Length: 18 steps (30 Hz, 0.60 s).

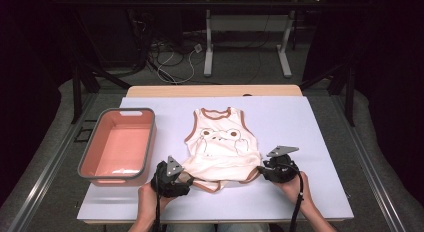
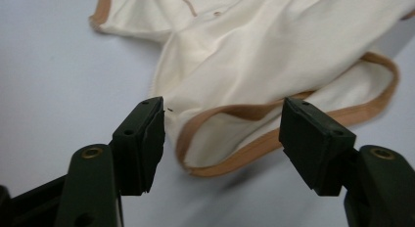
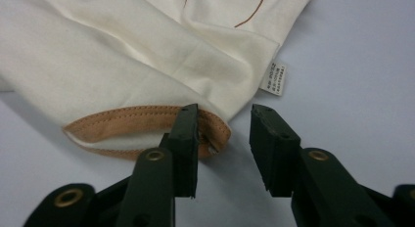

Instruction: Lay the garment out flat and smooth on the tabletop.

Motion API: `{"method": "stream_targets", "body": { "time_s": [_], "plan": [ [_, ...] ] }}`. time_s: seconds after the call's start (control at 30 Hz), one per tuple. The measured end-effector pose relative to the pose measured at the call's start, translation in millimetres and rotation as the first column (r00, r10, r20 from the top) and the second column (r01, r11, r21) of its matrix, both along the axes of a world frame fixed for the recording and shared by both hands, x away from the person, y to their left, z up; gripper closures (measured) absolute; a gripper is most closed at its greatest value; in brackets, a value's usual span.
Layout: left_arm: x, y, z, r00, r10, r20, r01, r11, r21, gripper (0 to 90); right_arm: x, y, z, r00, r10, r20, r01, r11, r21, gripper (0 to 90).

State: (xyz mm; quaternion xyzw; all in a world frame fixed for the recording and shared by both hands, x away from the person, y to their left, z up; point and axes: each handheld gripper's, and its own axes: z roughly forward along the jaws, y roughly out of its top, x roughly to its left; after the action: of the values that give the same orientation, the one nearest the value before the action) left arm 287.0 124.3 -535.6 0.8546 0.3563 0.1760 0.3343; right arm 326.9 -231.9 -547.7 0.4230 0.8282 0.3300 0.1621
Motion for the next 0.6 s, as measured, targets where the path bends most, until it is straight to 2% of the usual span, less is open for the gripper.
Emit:
{"method": "stream_targets", "body": {
  "time_s": [0.13,0.33,0.47,0.5,0.6],
  "plan": [
    [-8.9,-13.9,0.9,0.9988,-0.048,0.012,0.048,0.9987,-0.016,29.6,-0.6,-0.3,1.9,1.0000,-0.006,-0.005,0.006,0.9999,0.016,52.6],
    [-17.9,-35.7,-2.3,0.9907,-0.136,0.003,0.136,0.9906,-0.011,26.3,0.7,-1.0,0.8,0.9998,-0.016,-0.014,0.016,0.9997,0.018,46.0],
    [-24.6,-47.8,-4.7,0.9844,-0.176,-0.007,0.176,0.9844,-0.003,28.5,0.1,-1.4,2.4,0.9998,-0.018,-0.010,0.018,0.9998,0.011,43.8],
    [-25.1,-49.5,-5.1,0.9828,-0.185,-0.006,0.185,0.9828,-0.002,29.5,0.3,-0.9,2.1,0.9997,-0.023,-0.008,0.023,0.9995,0.021,43.6],
    [-26.5,-57.0,-8.2,0.9781,-0.208,-0.012,0.208,0.9781,0.007,34.9,1.3,-1.5,1.1,0.9997,-0.021,-0.009,0.021,0.9995,0.022,42.8]
  ]
}}
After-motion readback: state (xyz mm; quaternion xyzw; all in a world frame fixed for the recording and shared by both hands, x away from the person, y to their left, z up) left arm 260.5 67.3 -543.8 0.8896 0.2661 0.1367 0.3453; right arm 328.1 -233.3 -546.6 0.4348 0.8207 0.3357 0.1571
